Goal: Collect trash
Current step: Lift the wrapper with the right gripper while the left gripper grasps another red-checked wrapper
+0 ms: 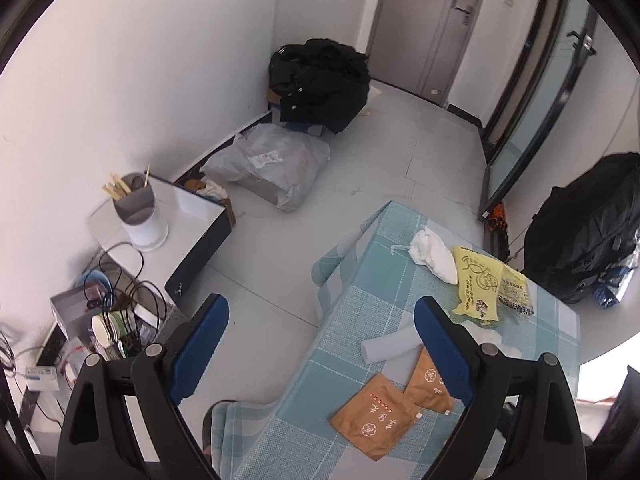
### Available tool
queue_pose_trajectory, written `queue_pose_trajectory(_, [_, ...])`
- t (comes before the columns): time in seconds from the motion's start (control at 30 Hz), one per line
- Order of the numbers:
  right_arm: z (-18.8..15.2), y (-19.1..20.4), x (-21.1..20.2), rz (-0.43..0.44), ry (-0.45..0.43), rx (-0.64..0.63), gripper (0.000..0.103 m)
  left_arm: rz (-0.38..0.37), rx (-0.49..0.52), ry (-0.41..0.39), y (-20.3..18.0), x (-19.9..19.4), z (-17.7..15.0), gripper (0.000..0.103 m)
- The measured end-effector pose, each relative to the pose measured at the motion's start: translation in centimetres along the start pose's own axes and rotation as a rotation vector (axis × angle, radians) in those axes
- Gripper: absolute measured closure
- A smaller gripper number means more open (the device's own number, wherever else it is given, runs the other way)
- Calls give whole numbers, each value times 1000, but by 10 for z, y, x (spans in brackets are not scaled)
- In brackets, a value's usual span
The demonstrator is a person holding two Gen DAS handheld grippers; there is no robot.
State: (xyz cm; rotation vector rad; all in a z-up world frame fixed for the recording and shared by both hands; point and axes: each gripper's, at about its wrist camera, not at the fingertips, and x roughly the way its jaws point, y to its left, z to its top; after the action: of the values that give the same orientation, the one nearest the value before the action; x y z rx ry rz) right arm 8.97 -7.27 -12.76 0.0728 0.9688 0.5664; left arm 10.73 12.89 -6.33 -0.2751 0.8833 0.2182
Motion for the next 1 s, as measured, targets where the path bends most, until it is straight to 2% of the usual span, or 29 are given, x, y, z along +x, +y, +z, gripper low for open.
queue_pose_trajectory(0.37, [-5, -21, -62, -62, -129, 36, 95, -17, 145, -3, -35, -26, -22, 11])
queue_pose_trajectory(0.63, [-18, -45, -96, -121, -178, 54, 95, -50, 219, 39, -64, -38, -48, 11])
queue_pose_trajectory(0.8, [-29, -58, -103, -146, -170, 60, 95, -81, 246, 109, -82, -36, -68, 11])
queue_pose_trajectory(1.0, [-38, -85, -112, -173, -181, 114, 95, -122, 326, 223, -106, -25, -97, 11])
